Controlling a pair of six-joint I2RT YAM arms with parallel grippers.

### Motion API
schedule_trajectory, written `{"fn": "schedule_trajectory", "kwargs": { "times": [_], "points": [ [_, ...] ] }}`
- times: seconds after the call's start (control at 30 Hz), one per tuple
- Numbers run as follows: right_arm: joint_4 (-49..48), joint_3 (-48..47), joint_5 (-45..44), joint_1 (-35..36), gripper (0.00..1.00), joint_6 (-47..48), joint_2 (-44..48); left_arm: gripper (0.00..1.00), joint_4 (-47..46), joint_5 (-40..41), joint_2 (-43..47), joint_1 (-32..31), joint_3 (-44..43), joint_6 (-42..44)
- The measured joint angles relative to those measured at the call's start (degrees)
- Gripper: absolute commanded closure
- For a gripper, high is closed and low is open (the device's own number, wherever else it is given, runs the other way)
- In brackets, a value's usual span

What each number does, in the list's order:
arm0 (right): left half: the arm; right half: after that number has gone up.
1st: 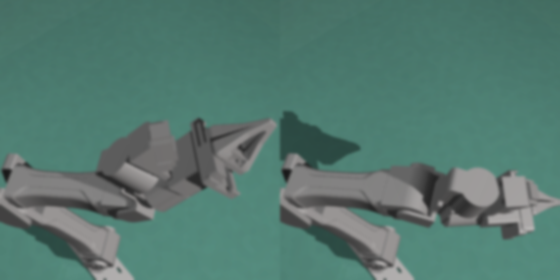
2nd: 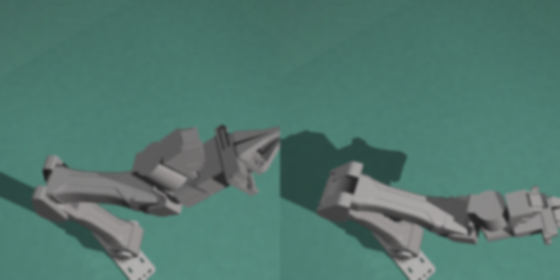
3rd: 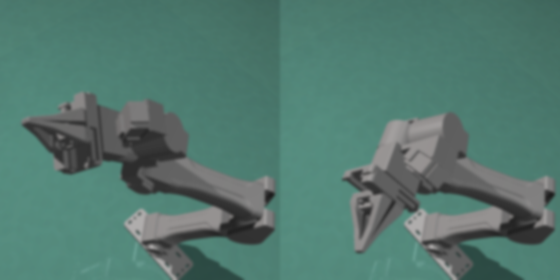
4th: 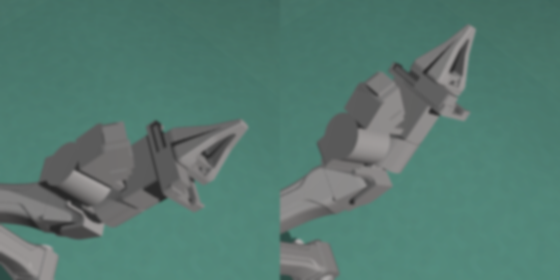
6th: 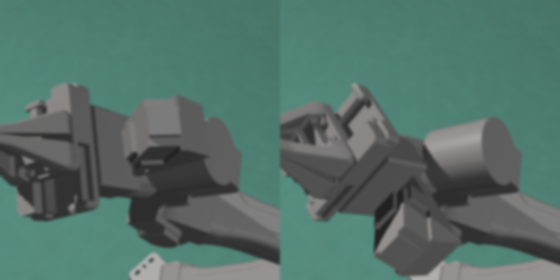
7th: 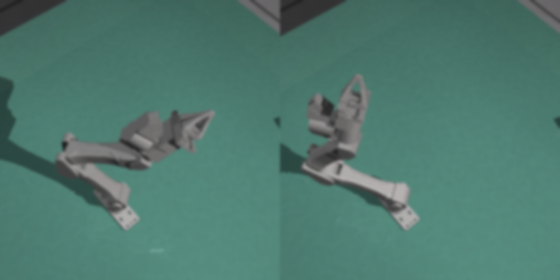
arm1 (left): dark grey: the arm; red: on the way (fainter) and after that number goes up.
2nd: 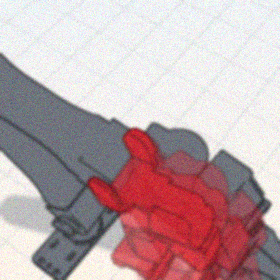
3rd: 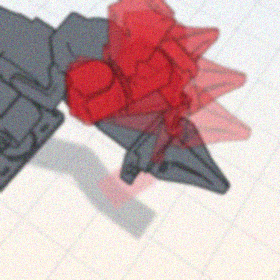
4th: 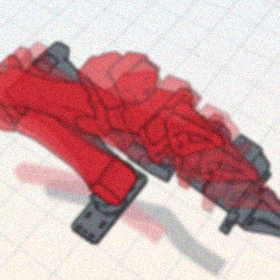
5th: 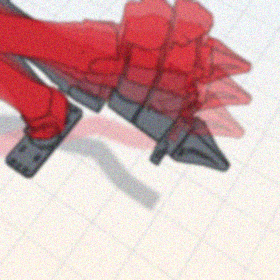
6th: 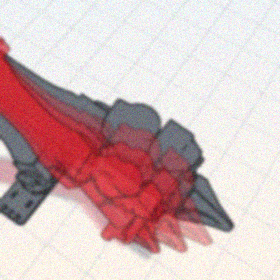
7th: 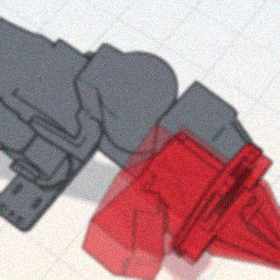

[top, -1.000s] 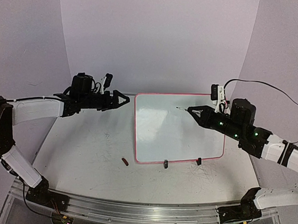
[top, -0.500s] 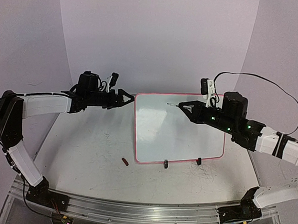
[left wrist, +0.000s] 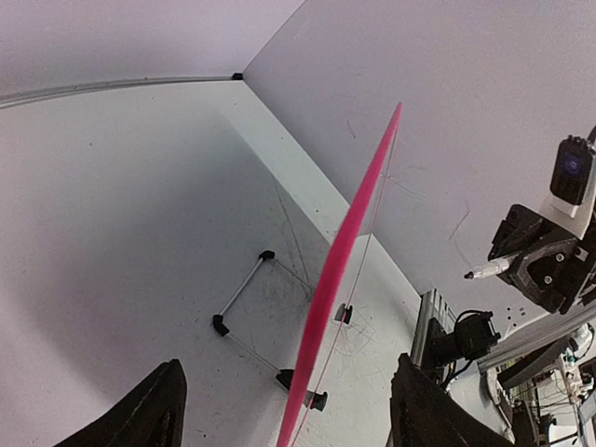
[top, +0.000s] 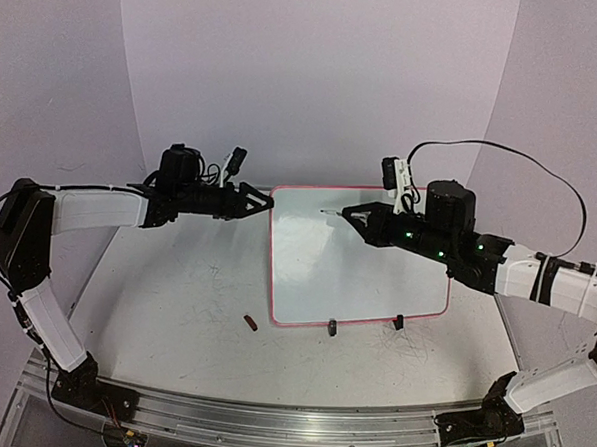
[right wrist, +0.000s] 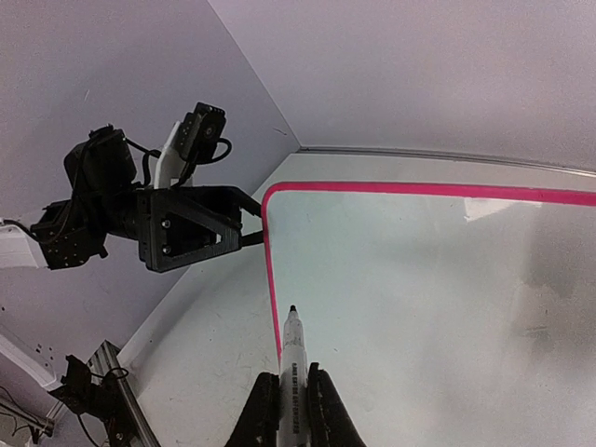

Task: Write a sentence on the whiteboard
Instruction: Hold the whiteboard at the center of the board.

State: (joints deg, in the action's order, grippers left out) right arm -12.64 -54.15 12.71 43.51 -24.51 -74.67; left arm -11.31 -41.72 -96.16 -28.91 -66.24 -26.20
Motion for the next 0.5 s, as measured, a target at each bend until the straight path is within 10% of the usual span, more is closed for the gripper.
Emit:
{"fn": "schedule_trajectory", "kwargs": {
  "times": [0.5],
  "points": [
    [-0.8, -0.1, -0.7, 2.2, 1.00, 0.0, 0.3, 0.55, -8.9, -6.1, -4.6, 0.0, 0.1, -4.6]
  ]
}}
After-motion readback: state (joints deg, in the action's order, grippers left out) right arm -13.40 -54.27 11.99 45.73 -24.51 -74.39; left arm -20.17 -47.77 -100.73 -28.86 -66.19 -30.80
